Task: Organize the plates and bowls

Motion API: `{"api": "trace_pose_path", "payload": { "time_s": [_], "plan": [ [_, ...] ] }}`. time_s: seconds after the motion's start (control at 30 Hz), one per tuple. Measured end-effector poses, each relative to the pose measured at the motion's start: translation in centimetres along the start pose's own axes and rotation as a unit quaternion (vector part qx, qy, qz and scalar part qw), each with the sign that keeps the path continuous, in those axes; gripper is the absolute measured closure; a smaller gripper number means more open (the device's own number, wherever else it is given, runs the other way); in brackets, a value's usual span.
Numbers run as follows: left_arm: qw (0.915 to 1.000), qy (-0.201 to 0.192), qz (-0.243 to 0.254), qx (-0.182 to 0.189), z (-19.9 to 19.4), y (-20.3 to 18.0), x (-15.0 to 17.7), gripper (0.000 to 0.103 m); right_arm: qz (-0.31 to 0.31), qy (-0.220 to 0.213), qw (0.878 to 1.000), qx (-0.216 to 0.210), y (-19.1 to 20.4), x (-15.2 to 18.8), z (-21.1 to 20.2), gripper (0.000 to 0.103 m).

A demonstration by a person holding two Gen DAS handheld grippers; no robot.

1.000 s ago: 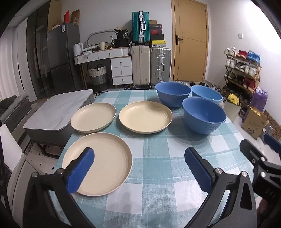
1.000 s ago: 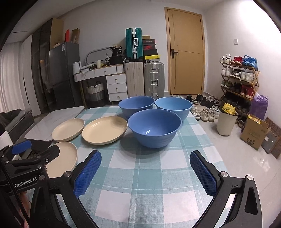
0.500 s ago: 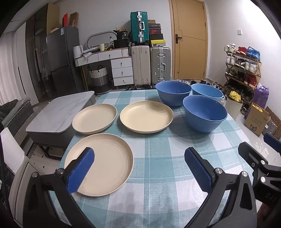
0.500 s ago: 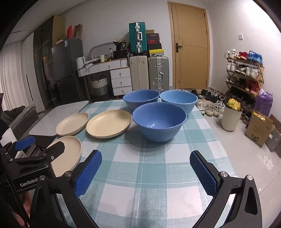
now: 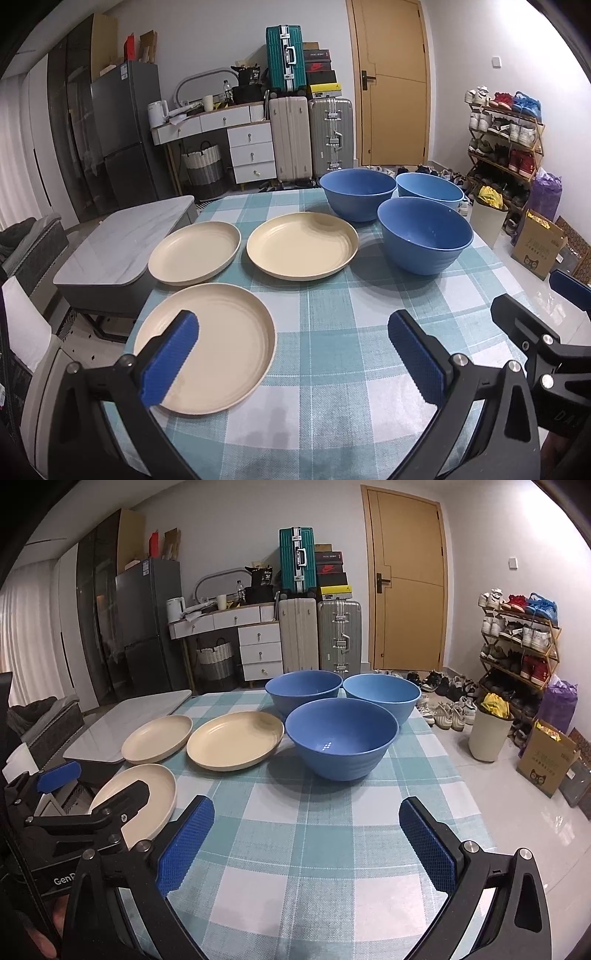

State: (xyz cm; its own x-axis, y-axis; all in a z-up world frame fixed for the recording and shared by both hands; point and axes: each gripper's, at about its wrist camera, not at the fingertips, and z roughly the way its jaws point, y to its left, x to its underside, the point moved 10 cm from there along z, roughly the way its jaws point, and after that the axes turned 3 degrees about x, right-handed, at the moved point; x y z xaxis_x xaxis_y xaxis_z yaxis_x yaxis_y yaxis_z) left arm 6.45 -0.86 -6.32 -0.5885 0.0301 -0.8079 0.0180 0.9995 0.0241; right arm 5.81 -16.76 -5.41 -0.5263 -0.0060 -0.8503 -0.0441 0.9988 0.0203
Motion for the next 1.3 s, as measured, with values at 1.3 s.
{"api": "trace_pose_path", "payload": {
  "time_s": [1.3],
  "plan": [
    [0.9992, 0.017, -0.037, -0.005, 2.6, 3.2, -1.1, 0.0, -0.02, -0.029, 0.999, -0.031, 1.7, -1.9, 1.7, 0.0]
  ]
}}
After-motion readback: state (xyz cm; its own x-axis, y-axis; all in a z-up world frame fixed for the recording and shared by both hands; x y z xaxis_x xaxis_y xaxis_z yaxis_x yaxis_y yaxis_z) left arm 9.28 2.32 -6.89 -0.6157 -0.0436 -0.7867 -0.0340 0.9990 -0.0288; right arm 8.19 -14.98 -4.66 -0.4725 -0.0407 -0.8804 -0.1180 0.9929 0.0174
